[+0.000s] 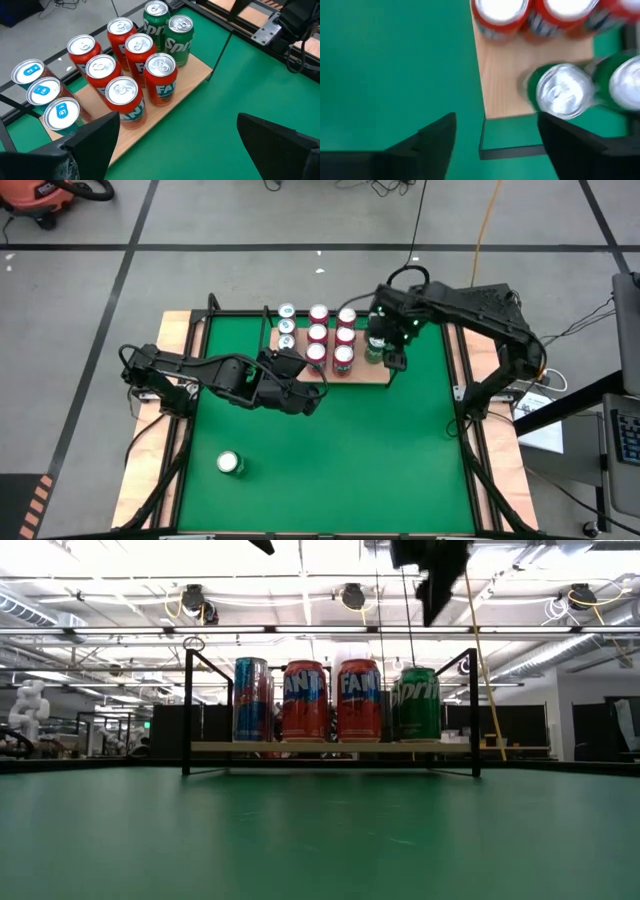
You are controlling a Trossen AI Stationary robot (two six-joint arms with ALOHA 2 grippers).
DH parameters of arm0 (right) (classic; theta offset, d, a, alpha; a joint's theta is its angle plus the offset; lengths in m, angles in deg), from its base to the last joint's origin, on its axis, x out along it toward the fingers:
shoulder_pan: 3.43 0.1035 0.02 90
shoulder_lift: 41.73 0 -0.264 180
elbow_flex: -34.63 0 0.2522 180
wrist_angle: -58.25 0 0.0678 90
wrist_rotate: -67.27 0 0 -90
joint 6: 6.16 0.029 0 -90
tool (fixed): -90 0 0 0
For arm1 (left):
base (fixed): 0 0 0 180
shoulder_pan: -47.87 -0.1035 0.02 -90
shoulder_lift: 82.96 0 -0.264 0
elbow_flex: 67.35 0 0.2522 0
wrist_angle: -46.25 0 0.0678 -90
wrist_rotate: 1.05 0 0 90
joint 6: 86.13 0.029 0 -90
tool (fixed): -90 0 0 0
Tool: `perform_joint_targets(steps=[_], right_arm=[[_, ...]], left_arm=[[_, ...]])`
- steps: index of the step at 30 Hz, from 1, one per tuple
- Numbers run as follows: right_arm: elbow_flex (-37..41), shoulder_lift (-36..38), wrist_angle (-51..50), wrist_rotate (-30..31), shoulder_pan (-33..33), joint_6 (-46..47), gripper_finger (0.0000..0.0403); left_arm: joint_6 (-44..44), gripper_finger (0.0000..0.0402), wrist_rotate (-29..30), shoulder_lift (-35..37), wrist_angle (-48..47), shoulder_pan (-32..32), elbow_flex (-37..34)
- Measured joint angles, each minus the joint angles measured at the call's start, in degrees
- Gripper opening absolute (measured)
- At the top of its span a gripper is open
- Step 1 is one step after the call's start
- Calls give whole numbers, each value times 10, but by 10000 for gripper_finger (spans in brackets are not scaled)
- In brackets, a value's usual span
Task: Place canned beverage on shelf
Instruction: Put the green soda can on the shelf aligned with the other green soda can
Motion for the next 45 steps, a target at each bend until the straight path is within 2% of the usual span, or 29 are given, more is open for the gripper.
perform_joint_targets(steps=[4, 9, 14, 20, 25, 29, 37, 45], right_arm=[[79, 7, 31, 0, 5, 9, 212], [133, 9, 63, 0, 6, 6, 137], [148, 10, 109, 1, 5, 3, 83], [149, 6, 146, 2, 5, -4, 40], [149, -7, 142, 35, 4, -23, 16], [149, -18, 143, 35, 4, -30, 5], [149, -40, 142, 62, 0, -36, 2], [149, -40, 152, 64, -14, -39, 2]], left_arm=[[0, 393, 1, 0, -2, 0, 0], [12, 393, 1, 0, -2, 0, 0], [13, 393, 1, 0, -2, 0, 0], [12, 392, 1, 0, -2, 0, 0], [12, 392, 1, 0, -3, 0, 0], [11, 392, 1, 0, -4, 0, 0], [11, 392, 1, 0, -6, 0, 0], [11, 393, 1, 0, -7, 0, 0]])
